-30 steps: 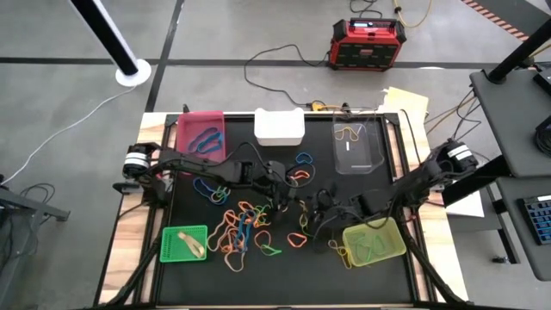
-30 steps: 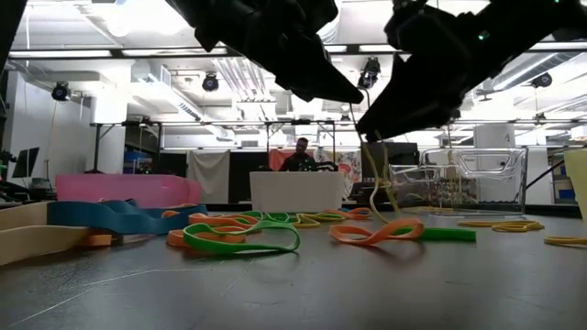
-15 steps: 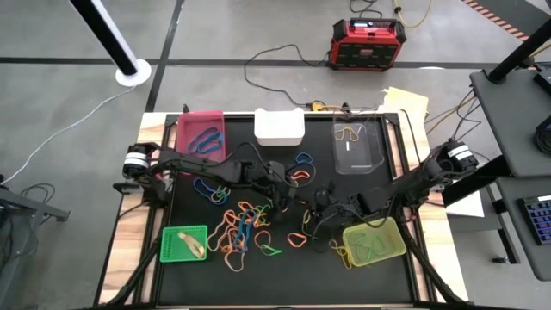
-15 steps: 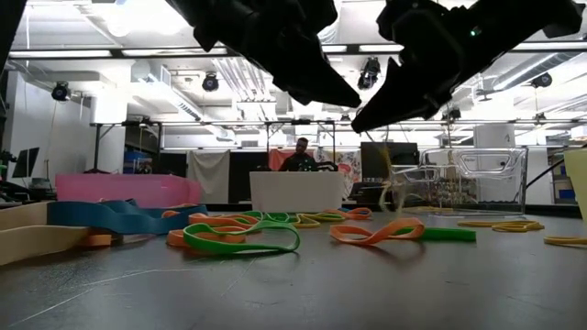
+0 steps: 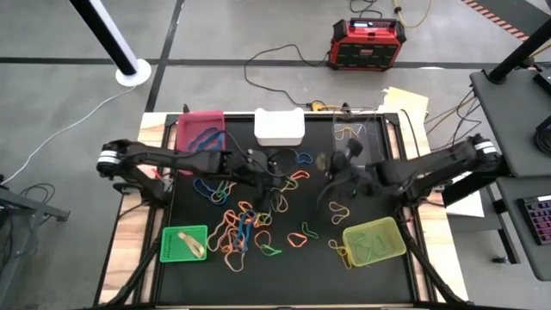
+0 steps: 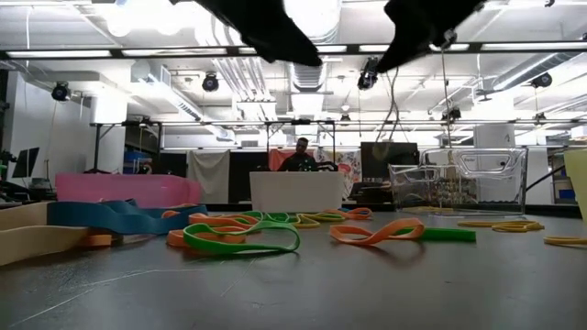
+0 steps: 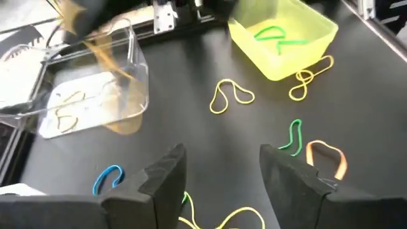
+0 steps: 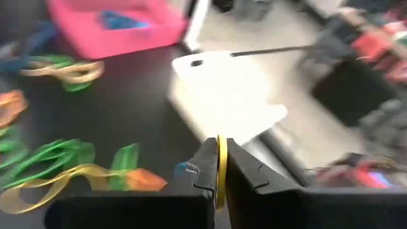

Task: Sort rubber bands into baskets
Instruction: Put the yellow rubber band into the transparent bin, then put the orange rubber band into the white bin

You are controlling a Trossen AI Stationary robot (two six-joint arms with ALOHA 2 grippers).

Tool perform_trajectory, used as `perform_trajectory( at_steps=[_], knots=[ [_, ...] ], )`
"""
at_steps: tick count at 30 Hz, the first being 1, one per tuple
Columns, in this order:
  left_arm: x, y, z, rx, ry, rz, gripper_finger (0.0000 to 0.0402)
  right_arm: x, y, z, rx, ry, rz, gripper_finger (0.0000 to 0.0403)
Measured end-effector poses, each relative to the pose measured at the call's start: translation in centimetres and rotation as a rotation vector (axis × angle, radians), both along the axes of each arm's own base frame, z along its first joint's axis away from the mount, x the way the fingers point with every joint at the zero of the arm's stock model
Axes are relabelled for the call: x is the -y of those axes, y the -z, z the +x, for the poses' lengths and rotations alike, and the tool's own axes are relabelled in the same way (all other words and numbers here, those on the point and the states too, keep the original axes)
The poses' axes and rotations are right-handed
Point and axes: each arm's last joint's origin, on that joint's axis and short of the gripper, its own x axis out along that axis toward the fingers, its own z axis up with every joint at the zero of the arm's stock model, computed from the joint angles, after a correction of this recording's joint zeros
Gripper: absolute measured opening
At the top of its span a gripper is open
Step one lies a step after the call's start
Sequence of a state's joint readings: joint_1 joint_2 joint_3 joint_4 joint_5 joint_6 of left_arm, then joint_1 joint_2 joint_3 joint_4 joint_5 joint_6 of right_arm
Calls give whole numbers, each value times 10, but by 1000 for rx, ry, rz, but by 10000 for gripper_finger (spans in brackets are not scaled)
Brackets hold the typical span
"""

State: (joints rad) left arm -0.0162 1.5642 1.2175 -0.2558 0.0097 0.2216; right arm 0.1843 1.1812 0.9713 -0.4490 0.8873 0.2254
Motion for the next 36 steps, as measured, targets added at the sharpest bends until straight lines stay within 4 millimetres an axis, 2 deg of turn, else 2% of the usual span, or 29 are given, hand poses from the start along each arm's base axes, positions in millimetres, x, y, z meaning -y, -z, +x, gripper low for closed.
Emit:
perform_trajectory(
  at_steps=[4,8,11,14,18,20,24,29,33,36],
  knots=[
    [0,-8,-10,-17,-24,-34,180,31,-26,-5,8,137,-59,9],
    [0,-7,-13,-46,-46,-66,180,65,-33,-15,4,385,-113,9],
    [4,-4,-13,-73,-42,-72,180,94,-27,-23,18,542,-61,9],
    [10,-1,-16,-105,-26,-70,180,123,-14,-32,10,648,69,9],
    [15,1,-19,-151,-14,-68,180,157,7,-41,-21,695,282,9],
    [15,3,-21,-173,-16,-70,180,168,15,-44,-42,716,330,15],
    [15,7,-23,-209,-20,-70,180,179,28,-45,-84,739,379,43],
    [15,12,-25,-227,-19,-66,180,184,37,-42,-116,729,419,104],
    [14,15,-32,-255,-21,-60,180,183,33,-41,-120,705,415,145],
    [12,10,-42,-234,-48,-36,180,175,22,-41,-83,658,414,166]
  ],
)
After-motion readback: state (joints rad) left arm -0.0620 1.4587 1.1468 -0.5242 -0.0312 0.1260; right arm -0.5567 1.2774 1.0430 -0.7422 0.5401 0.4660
